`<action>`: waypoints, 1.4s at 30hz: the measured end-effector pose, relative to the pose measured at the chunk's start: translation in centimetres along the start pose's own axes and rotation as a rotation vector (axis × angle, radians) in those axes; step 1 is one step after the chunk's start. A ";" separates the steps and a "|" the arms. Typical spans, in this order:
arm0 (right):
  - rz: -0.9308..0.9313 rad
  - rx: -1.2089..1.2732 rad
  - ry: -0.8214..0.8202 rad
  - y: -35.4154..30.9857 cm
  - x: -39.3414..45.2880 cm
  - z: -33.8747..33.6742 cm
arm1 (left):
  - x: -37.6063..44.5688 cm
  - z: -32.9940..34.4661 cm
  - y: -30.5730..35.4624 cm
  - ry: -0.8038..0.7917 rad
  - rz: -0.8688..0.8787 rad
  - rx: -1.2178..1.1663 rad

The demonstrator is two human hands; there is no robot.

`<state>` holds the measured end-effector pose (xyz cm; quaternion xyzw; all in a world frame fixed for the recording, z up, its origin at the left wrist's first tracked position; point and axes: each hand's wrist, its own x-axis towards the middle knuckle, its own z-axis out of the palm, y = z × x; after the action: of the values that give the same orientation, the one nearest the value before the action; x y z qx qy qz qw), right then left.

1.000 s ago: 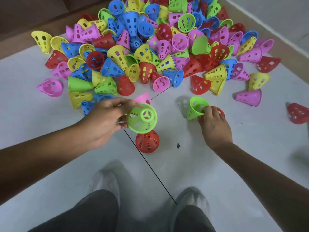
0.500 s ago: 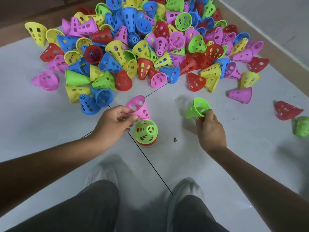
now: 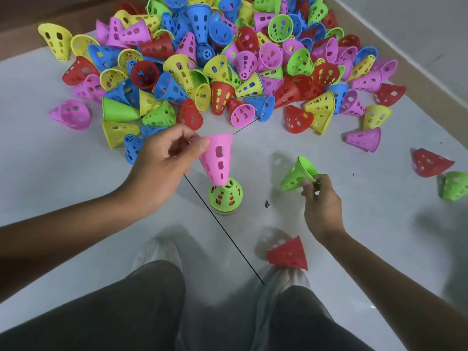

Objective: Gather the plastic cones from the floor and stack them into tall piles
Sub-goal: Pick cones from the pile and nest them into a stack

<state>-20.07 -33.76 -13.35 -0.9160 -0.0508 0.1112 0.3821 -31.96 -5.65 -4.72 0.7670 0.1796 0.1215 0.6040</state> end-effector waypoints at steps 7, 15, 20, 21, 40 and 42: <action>0.084 0.243 -0.009 -1.9 -1.7 0.2 | -0.4 1.6 -0.2 -0.086 -0.247 -0.118; 0.112 0.505 -0.059 -4.7 -3.5 0.6 | -0.3 2.4 -2.2 -0.100 -0.513 -0.076; 0.079 0.606 -0.107 -6.5 -4.2 0.5 | -0.4 2.2 -2.9 -0.113 -0.569 -0.069; 0.081 0.632 -0.117 -6.8 -4.3 0.4 | -0.5 2.2 -2.9 -0.111 -0.573 -0.070; 0.053 0.792 -0.456 -11.3 -6.3 1.0 | -1.7 1.9 -0.8 -0.301 0.075 -0.008; 0.022 0.691 -0.437 -11.0 -6.3 1.1 | -1.7 1.7 -1.0 -0.290 0.070 0.020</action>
<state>-26.52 -26.40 -5.27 -0.6891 -0.0808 0.3178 0.6463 -32.93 -7.67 -6.10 0.7882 0.0648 0.0289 0.6113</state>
